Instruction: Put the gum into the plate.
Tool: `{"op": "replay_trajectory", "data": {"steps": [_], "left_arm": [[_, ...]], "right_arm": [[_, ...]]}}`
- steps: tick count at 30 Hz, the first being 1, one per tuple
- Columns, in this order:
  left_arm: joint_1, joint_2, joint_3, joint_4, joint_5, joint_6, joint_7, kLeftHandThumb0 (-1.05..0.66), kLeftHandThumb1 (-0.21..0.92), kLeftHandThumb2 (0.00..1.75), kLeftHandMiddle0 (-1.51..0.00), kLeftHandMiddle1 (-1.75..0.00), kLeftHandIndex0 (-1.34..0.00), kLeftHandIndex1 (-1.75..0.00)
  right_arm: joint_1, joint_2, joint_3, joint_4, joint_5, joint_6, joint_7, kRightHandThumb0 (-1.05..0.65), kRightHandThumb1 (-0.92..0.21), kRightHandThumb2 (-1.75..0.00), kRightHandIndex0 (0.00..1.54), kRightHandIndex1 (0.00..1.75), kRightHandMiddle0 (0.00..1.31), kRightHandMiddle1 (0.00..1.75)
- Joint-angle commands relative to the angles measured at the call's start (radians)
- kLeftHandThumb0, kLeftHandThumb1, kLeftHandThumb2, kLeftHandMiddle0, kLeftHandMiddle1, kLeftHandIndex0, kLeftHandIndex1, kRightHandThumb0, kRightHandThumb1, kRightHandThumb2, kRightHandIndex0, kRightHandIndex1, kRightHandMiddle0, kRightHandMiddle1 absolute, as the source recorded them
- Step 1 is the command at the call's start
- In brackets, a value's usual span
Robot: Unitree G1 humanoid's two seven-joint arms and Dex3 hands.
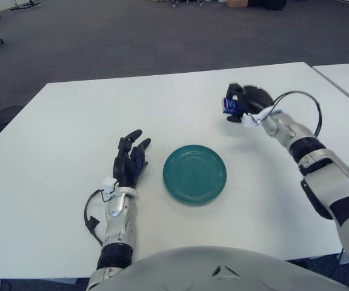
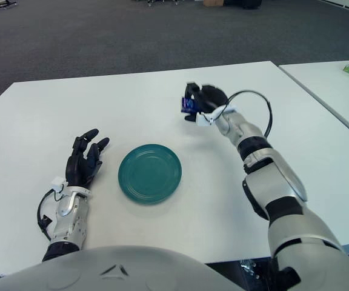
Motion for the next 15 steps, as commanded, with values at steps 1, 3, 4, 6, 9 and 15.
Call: {"op": "replay_trajectory", "data": {"steps": [1,3,4,6,9,15], "left_arm": [[0.093,-0.090,0.006,0.169,-0.017,-0.009,0.009,-0.69,0.92,0.62,-0.33,-0.81,-0.14,-1.05],[0.090,-0.093,0.005,0.176,-0.013,-0.013,0.012,-0.70,0.92,0.62,-0.33,-0.81,-0.14,-1.05],[0.089,-0.094,0.003,0.176,-0.007,-0.015,0.019,-0.70,0.92,0.63,-0.33,-0.81,-0.14,-1.05],[0.086,-0.096,0.001,0.178,0.003,-0.017,0.031,-0.70,0.92,0.63,-0.33,-0.81,-0.14,-1.04],[0.081,-0.101,0.001,0.182,0.011,-0.016,0.045,-0.70,0.92,0.64,-0.33,-0.82,-0.13,-1.04],[0.074,-0.103,0.004,0.188,0.011,-0.015,0.057,-0.68,0.92,0.65,-0.34,-0.82,-0.13,-1.04]], "right_arm": [[0.080,-0.007,-0.002,-0.232,-0.019,-0.014,0.029,-0.43,-0.47,-1.12,0.95,1.75,0.50,1.75],[0.098,-0.009,-0.003,-0.266,-0.021,-0.017,0.034,-0.44,-0.45,-1.15,0.97,1.75,0.51,1.75],[0.107,-0.008,0.004,-0.287,-0.033,-0.020,0.030,-0.44,-0.44,-1.16,0.98,1.75,0.52,1.75],[0.126,-0.003,0.018,-0.331,-0.057,-0.022,0.027,-0.45,-0.43,-1.17,0.99,1.75,0.53,1.75],[0.157,-0.003,0.032,-0.420,-0.091,-0.025,0.044,-0.45,-0.42,-1.19,1.02,1.75,0.54,1.75],[0.218,-0.020,0.057,-0.581,-0.173,-0.034,0.084,-0.46,-0.40,-1.22,1.09,1.75,0.55,1.75]]}}
